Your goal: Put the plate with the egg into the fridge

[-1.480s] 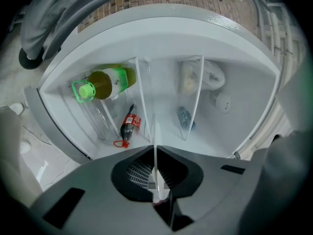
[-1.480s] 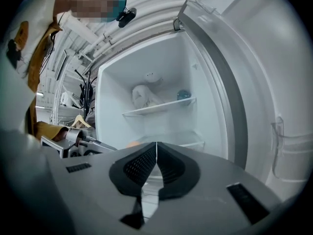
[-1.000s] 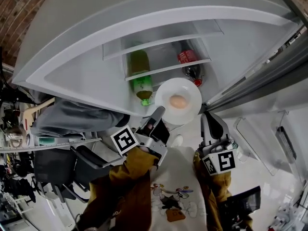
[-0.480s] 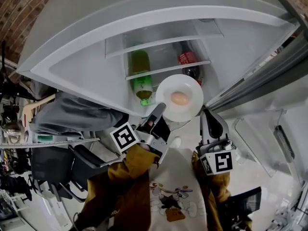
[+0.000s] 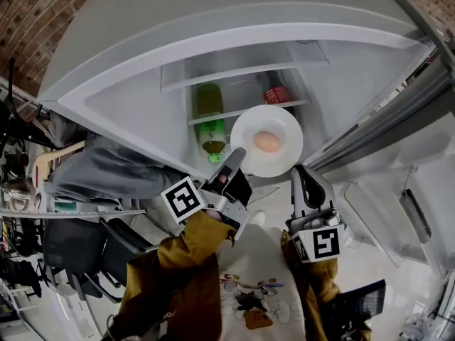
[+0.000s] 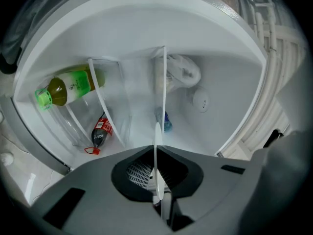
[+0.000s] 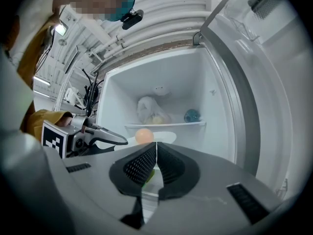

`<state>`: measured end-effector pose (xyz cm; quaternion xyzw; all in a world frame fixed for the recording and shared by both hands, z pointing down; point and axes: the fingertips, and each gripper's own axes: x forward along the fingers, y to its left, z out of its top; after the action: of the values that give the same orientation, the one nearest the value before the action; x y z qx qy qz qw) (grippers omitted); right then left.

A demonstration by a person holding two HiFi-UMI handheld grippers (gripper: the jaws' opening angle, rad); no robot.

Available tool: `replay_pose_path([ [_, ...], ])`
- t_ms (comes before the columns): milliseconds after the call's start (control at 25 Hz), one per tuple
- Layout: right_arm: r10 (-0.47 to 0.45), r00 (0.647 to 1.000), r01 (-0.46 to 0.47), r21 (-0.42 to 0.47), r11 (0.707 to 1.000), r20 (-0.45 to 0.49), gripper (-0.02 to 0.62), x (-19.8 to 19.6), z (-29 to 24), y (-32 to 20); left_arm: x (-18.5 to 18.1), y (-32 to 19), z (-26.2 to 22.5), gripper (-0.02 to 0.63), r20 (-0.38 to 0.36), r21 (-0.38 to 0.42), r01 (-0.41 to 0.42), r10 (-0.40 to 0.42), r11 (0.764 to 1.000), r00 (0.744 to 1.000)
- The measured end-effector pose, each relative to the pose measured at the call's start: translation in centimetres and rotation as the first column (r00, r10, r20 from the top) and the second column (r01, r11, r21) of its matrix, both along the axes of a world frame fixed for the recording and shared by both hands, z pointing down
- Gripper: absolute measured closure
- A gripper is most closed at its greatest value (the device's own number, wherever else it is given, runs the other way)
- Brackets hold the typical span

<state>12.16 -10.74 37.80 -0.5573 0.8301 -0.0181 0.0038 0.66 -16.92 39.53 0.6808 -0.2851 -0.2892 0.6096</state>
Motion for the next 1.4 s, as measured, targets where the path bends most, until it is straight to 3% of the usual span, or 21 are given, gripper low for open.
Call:
replay_pose_path([
  [640, -0.035, 0.999, 0.036, 0.029, 0.999, -0.032, 0.588, -1.5, -0.8, -0.1, 0.2, -2.1, -3.0, 0.586, 0.006, 0.056, -0.004, 0.003, 0.998, 1.000],
  [840, -0.060, 0.998, 0.059, 0.037, 0.998, 0.021, 0.588, -1.8, -1.1, -0.5, 0.1, -2.7, -3.6, 0.587, 0.013, 0.072, 0.013, -0.014, 0.997, 1.000],
  [1400, -0.070, 0.998, 0.069, 0.063, 0.996, 0.004, 0.588, -2.6, -2.2, -1.7, 0.9, -4.6, -4.9, 0.586, 0.022, 0.086, 0.014, -0.016, 0.996, 1.000],
])
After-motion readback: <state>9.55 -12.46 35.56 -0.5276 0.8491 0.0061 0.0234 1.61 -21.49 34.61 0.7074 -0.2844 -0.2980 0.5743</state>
